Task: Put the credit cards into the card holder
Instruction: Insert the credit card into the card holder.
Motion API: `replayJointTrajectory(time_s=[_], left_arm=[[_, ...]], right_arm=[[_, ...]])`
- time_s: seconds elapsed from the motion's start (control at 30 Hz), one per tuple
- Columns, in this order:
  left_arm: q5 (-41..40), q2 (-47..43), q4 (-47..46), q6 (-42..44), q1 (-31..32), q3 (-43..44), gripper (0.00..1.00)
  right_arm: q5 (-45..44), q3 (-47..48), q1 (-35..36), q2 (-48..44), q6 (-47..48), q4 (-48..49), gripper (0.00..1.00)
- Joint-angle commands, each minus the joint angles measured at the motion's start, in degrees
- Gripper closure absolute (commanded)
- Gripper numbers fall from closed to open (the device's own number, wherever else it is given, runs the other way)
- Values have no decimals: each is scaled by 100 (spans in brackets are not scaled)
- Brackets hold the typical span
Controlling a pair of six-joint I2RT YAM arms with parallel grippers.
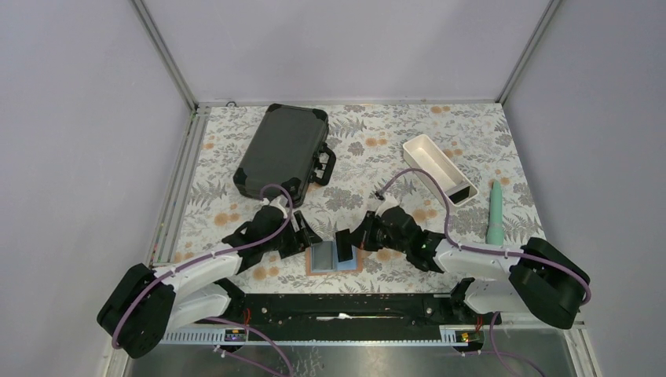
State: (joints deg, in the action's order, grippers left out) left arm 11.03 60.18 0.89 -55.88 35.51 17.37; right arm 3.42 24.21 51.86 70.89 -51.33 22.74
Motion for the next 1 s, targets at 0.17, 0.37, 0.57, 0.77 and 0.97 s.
replayJointTrajectory(time_s=[0.17, 0.37, 0.57, 0.77, 0.97], left_arm=[[-539, 249, 392, 86, 300, -87, 30], [-742, 360, 538, 112, 423, -29, 35], [-802, 468, 585, 123, 481, 3, 39], [-810, 501, 588, 134, 490, 22, 40], [-804, 549, 594, 156, 490, 46, 42]], right_arm=[[-532, -269, 237, 363, -368, 839, 100], [-487, -293, 330, 688, -526, 1196, 100], [-563, -320, 385, 903, -761, 1318, 100], [-741, -378, 395, 940, -941, 1140, 100], [-705, -407, 404, 1072, -1107, 1260, 100]])
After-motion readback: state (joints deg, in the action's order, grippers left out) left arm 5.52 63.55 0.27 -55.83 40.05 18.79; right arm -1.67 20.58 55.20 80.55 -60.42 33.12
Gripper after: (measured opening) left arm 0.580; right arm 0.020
